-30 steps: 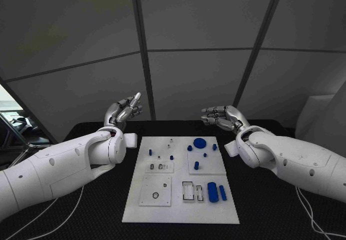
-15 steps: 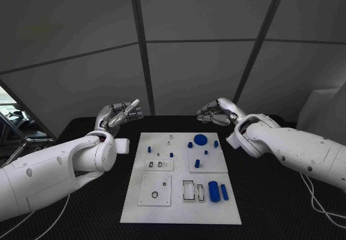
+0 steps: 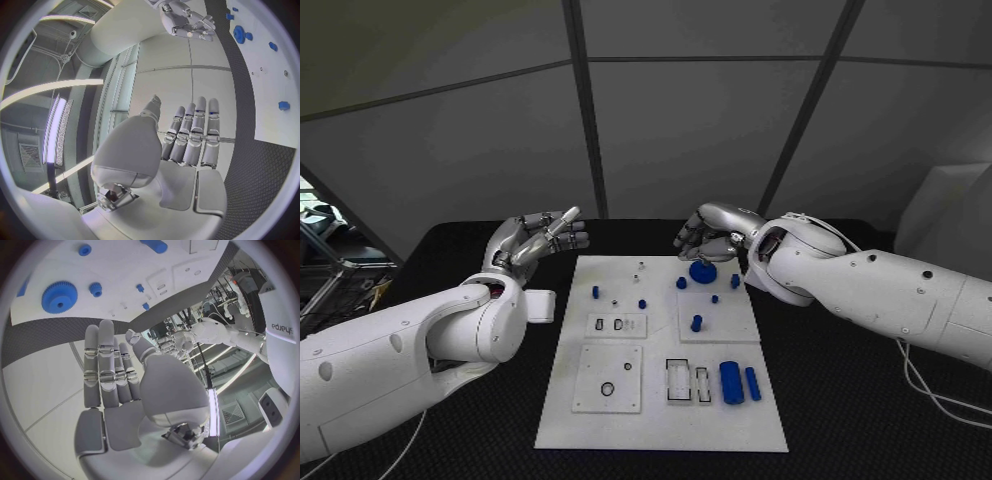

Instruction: Assemble the parts on the task board

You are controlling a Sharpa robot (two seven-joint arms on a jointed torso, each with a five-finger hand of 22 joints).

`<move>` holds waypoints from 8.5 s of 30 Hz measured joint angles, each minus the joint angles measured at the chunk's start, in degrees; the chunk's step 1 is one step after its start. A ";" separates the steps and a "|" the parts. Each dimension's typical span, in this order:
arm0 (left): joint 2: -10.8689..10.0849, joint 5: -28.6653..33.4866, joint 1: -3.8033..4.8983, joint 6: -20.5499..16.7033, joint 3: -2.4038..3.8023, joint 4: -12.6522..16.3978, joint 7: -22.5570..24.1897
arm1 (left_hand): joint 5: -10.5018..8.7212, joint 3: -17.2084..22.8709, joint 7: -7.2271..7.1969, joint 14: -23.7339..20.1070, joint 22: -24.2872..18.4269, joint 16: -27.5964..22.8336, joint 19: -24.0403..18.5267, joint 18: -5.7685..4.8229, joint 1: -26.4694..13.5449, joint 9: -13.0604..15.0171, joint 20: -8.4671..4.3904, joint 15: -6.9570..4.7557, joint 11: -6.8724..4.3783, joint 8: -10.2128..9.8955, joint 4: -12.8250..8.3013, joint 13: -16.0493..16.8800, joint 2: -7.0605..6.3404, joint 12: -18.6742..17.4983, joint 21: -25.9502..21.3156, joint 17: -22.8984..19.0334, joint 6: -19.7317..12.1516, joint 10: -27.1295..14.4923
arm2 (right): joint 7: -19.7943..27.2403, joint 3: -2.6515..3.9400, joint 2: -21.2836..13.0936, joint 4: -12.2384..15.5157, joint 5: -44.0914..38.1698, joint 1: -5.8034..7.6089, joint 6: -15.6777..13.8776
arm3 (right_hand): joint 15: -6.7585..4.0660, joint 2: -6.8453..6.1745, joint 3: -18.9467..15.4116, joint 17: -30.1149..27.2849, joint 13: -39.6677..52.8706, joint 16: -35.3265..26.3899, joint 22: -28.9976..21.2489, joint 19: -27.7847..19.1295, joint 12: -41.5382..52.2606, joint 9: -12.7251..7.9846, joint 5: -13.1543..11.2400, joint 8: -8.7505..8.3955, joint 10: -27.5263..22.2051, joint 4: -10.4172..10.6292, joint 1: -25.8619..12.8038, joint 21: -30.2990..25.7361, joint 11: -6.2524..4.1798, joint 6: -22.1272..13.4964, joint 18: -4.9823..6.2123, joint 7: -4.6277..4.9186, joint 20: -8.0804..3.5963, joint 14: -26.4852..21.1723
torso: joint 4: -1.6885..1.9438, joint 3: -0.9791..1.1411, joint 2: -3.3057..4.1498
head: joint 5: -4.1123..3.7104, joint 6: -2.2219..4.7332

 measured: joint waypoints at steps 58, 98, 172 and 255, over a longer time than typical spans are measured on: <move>-0.75 1.14 0.00 4.06 0.01 3.52 -1.71 | 0.00 0.16 -0.20 -0.01 0.08 -0.25 0.40 3.11 0.00 0.05 0.01 0.00 -0.20 0.02 -0.16 0.01 0.00 0.00 0.22 0.12 0.20 0.20 | -9.54 -0.03 3.46 -1.48 -18.81 0.23 13.02 | -0.41 -2.71 7.50 40.43 2.11 44.28 47.18 16.81 1.84 0.33 -1.18 0.85 -2.21 6.69 1.36 36.06 -0.79 2.10 -4.52 -1.41 -0.18 -0.02 | 1.02 0.30 3.46 | -0.47 -0.42; -0.74 1.21 0.00 4.38 0.01 3.21 -3.00 | 0.00 0.32 0.02 -0.01 0.06 -0.67 0.40 3.10 0.30 0.04 0.01 0.00 0.03 0.03 -0.32 -0.04 0.30 0.00 0.22 0.21 -0.02 -0.04 | -9.89 -0.70 3.14 0.49 -19.08 0.18 5.22 | -0.41 -3.55 12.37 44.91 1.82 49.56 52.65 19.14 1.48 0.50 -3.52 1.02 0.52 6.97 2.17 39.33 -1.13 4.38 -5.40 -1.55 -0.27 -0.02 | 0.96 0.39 3.72 | -0.17 -0.26; -0.69 1.17 0.11 4.29 0.04 3.61 -3.30 | 0.00 0.47 0.01 -0.42 -0.06 -1.38 0.39 2.21 0.30 0.04 0.01 0.40 0.03 0.03 -0.78 -0.02 0.30 0.00 0.22 0.23 -0.02 -0.04 | -11.28 -0.73 17.61 -14.28 -20.82 0.29 -0.14 | -0.28 -5.80 14.54 43.38 1.39 49.74 51.86 18.26 -0.10 -0.04 -4.06 -0.20 -1.66 8.26 -0.08 39.46 0.09 1.47 -5.37 -0.31 0.73 0.11 | 0.87 0.47 4.04 | 1.75 -0.86; 0.66 0.70 0.17 6.97 0.01 0.27 -3.80 | 0.00 0.48 0.01 -0.64 -0.14 -2.00 0.19 2.20 0.30 0.04 0.22 0.63 0.23 0.04 -1.09 -0.09 0.30 0.00 0.22 0.22 -0.02 -0.25 | -15.27 -0.66 3.03 -6.65 -4.77 0.24 5.87 | -0.29 -4.37 -8.63 59.18 71.06 67.19 52.62 23.73 80.55 0.42 0.65 6.44 14.32 20.51 5.90 44.63 -0.82 -9.68 -8.08 0.12 0.66 0.08 | -1.68 1.18 3.30 | 2.25 -0.33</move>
